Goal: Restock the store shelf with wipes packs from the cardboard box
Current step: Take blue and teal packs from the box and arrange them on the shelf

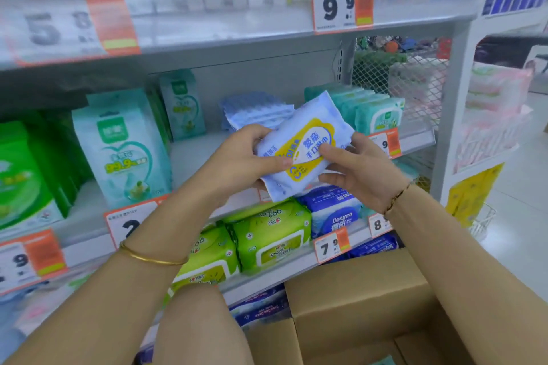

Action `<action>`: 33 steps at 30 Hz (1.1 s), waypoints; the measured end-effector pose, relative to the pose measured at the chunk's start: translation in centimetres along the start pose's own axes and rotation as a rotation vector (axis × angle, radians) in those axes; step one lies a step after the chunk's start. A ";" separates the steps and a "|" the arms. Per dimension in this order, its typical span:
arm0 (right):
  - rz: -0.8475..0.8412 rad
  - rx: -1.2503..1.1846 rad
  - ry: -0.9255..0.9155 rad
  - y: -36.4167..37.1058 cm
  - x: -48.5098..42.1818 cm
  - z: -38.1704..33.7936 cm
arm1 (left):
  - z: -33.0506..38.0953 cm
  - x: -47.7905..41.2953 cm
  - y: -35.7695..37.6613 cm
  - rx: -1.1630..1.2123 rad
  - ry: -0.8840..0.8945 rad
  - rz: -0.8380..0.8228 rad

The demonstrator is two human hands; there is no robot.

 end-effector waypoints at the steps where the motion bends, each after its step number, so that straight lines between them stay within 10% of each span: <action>1: 0.057 0.111 -0.029 0.0 -0.6 -0.8 | 0.5 -0.5 -0.8 -0.077 0.065 0.061; 7: 0.178 0.618 -0.359 1.0 -6.1 -6.5 | 3.0 -5.0 -5.1 -0.669 0.332 0.332; 12: 0.080 0.718 -0.287 1.6 -12.9 -8.1 | 1.7 -11.1 -6.3 -0.922 0.432 0.379; 24: 0.311 0.529 -0.289 -0.5 -25.9 -6.2 | -5.1 -23.0 -8.9 -0.797 0.265 0.562; 33: 0.408 0.851 -0.403 -0.4 -30.1 -5.3 | -10.1 -28.1 -7.5 -0.976 -0.152 -0.088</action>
Point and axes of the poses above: each hand's wrist, its own x-axis away from the middle knuckle, its own y-axis out of the palm, z = x × y, the point moved 4 cm from there along -x, towards the middle knuckle, and after that the axes turned 6 degrees about y, right-handed, at the moved point
